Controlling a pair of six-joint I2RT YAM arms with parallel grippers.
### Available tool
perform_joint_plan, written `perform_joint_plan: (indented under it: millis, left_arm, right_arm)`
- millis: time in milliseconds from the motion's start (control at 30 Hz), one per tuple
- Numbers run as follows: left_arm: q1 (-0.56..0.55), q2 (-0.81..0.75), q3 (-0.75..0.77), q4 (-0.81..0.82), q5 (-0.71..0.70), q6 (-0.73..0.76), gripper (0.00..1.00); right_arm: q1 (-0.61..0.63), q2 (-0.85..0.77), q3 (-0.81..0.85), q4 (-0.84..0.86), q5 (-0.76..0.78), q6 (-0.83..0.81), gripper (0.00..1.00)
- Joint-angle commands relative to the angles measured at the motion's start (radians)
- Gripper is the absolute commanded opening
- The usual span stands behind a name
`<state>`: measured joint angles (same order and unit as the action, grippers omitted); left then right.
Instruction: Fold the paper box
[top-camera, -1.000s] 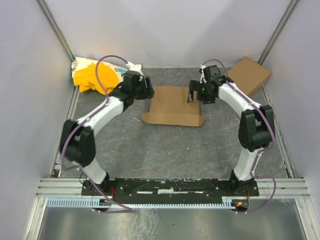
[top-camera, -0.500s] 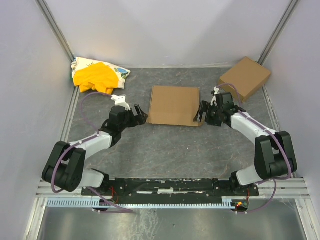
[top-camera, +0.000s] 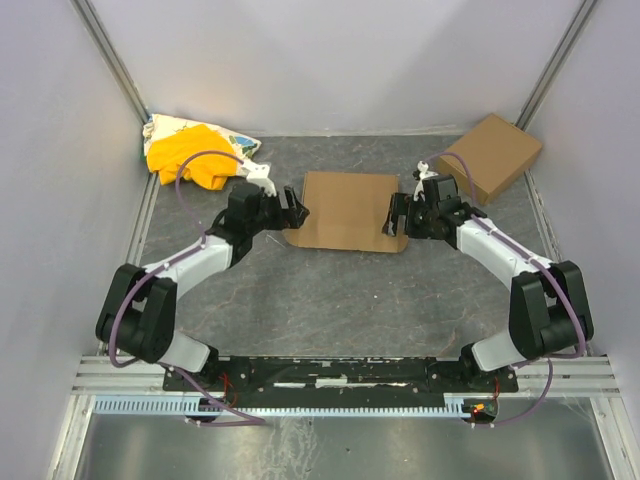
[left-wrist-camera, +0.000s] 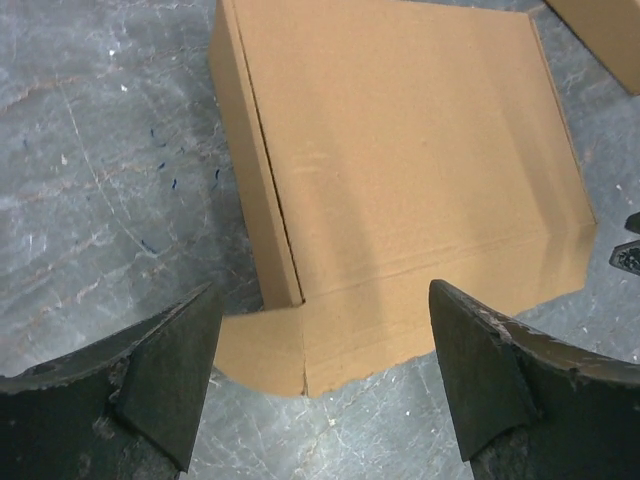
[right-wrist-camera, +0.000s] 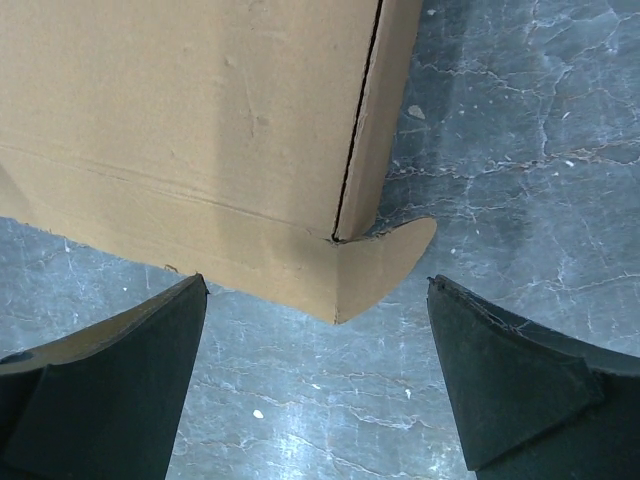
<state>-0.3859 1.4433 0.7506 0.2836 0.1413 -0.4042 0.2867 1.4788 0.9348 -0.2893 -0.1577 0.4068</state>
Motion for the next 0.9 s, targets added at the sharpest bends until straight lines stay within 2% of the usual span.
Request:
perform_joint_plan:
  millis: [0,300,500,867]
  left_arm:
    - [-0.008,0.055,0.154,-0.265,0.039,0.169,0.9]
    - [-0.011,0.095,0.147,-0.227,0.061,0.236,0.88]
    - [-0.014,0.133,0.13,-0.163,0.11,0.199,0.86]
    - [-0.056,0.171,0.157,-0.239,0.1,0.226,0.86]
  right_arm:
    - [0.01,0.011,0.049,-0.026,0.051,-0.027,0.99]
    - [0.033,0.069,0.068,-0.014,0.042,-0.046,1.0]
    - [0.051,0.122,0.104,-0.017,0.017,-0.063,0.97]
    - [0.08,0.133,0.11,-0.03,0.02,-0.072,0.96]
